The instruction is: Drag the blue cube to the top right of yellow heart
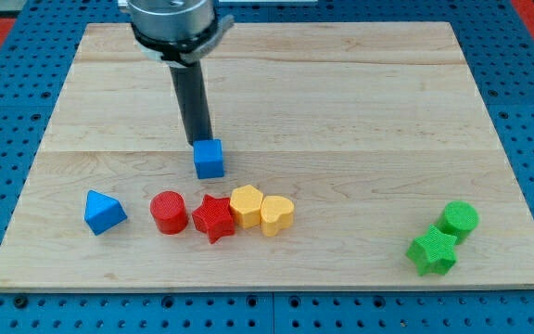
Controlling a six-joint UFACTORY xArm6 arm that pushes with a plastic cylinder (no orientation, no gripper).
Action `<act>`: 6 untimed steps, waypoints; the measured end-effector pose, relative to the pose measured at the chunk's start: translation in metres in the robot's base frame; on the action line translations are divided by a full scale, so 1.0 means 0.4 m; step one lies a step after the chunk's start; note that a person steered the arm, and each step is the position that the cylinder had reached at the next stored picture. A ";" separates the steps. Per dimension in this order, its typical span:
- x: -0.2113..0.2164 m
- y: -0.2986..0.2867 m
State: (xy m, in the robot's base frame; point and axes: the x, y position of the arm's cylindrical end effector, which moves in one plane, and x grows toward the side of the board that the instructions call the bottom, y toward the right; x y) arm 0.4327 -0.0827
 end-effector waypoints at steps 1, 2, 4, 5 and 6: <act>0.026 -0.054; 0.074 -0.045; 0.119 0.126; 0.168 0.121; 0.185 0.136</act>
